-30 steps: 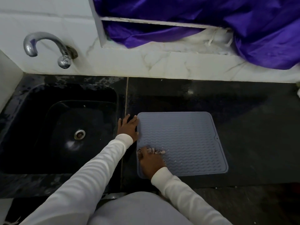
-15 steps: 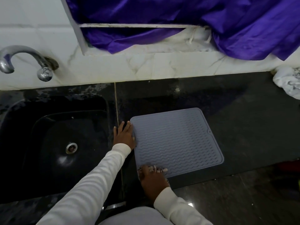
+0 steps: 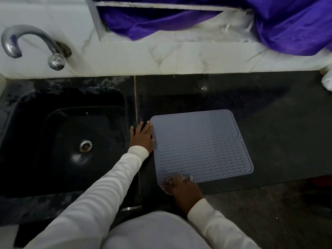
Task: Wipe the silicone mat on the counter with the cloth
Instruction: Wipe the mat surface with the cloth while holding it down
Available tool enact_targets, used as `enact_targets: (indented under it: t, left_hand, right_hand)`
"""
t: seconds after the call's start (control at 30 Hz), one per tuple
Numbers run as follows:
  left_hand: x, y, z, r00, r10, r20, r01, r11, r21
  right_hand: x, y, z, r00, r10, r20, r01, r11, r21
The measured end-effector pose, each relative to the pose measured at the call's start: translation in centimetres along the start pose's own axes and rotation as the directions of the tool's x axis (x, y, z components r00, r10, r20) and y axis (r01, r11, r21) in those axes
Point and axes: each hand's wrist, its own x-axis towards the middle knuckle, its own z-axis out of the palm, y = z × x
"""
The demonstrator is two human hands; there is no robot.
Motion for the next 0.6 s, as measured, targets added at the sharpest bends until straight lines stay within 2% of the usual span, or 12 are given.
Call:
enact_targets:
  t: [0.3, 0.47, 0.6]
  left_hand:
    - [-0.5, 0.5, 0.1, 0.999, -0.039, 0.002, 0.039, 0.999, -0.026]
    - [-0.4, 0.8, 0.4, 0.999, -0.048, 0.005, 0.048, 0.999, -0.011]
    - [-0.8, 1.4, 1.2, 0.998, -0.063, -0.018, 0.063, 0.998, 0.016]
  right_hand:
    - [-2.0, 5.4, 0.5, 0.991, 0.119, -0.064, -0.117, 0.992, 0.04]
    - [-3.5, 6.1, -0.9, 0.987, 0.106, -0.124, -0.1, 0.994, 0.052]
    - [-1.9, 5.5, 0.2, 0.993, 0.066, -0.103, -0.063, 0.997, 0.034]
